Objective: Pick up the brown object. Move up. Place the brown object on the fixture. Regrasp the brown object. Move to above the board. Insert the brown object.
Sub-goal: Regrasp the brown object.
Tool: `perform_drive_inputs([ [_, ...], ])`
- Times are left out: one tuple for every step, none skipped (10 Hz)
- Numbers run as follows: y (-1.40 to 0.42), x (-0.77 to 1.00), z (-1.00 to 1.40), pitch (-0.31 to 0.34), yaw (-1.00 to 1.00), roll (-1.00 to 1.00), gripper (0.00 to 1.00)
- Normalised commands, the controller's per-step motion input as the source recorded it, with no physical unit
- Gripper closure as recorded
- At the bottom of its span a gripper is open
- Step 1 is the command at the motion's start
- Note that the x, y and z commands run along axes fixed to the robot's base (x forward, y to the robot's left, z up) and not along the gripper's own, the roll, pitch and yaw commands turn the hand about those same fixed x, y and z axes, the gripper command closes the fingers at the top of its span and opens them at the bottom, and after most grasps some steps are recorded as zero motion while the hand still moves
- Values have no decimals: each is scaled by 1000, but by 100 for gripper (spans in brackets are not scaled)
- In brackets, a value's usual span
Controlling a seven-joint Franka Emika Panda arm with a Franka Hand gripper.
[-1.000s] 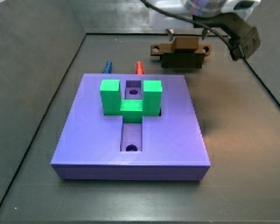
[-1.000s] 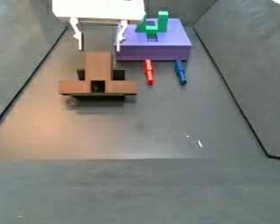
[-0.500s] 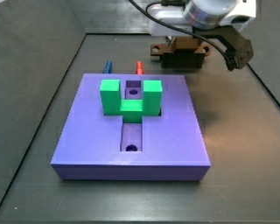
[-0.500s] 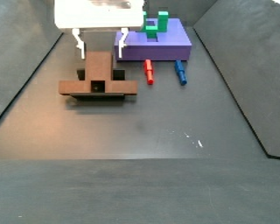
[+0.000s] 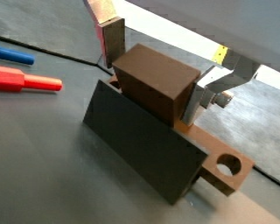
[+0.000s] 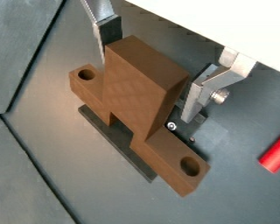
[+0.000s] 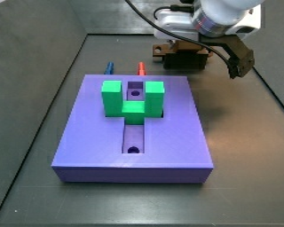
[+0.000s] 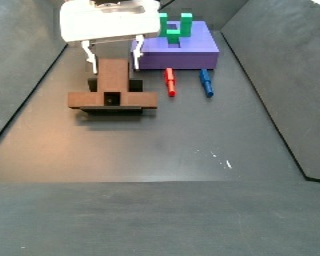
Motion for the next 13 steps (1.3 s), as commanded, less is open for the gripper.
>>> perform_drive_inputs([
  [40,31,0,0,-46,-54,0],
  [46,3,0,-34,0,-43,0],
  [0,0,137,-111,0,0,0],
  [0,-31,49,-89,0,126,0],
  [0,-54,17,-63,0,289,0],
  [0,0,0,-29,0,214,0],
  [0,-74,0,-80,43,191,0],
  [26,0,0,-11,11,0,0],
  [0,0,-17,0,0,0,0],
  [0,0,-91,0,0,0,0],
  [0,0,-83,0,0,0,0],
  [0,0,-49,0,0,0,0],
  [0,0,0,0,0,0,0],
])
